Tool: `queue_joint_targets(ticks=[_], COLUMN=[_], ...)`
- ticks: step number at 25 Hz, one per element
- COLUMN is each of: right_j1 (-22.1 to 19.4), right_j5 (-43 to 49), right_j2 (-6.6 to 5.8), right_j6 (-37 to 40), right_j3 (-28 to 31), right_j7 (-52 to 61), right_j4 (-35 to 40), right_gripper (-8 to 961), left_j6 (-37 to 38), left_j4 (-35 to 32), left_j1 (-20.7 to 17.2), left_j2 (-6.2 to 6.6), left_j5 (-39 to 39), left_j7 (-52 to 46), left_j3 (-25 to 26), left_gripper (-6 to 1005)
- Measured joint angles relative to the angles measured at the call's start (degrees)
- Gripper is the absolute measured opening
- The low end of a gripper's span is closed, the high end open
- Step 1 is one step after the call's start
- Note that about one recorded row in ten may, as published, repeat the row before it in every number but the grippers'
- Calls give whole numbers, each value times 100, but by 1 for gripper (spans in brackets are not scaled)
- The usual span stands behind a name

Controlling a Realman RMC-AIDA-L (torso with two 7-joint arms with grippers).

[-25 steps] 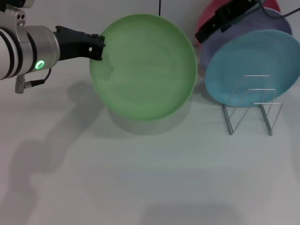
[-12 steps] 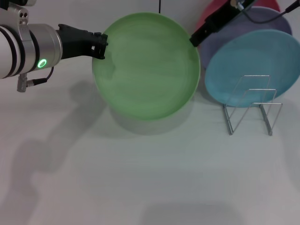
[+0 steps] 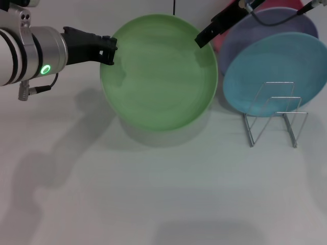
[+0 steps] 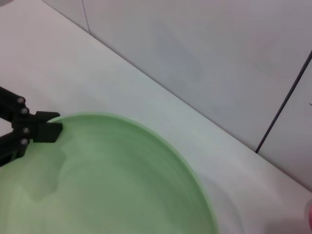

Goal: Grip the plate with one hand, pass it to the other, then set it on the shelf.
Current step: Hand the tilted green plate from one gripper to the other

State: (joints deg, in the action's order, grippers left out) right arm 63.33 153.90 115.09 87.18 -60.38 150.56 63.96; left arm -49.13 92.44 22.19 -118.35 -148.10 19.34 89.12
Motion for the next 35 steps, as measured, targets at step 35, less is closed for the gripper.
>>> queue_joint_targets(ticks=[35], right_j1=[-169], right_j5=[18], right_j2=[216], right_j6=[-661], right_j3=[-133], right_j7=[-170], right_j4=[-139], right_gripper=[575], left_j6=[0], left_j4=[2], left_j1=[-22], left_j2=[5], left_j5=[88], left_j7=[-1], left_j3=[0], left_gripper=[35])
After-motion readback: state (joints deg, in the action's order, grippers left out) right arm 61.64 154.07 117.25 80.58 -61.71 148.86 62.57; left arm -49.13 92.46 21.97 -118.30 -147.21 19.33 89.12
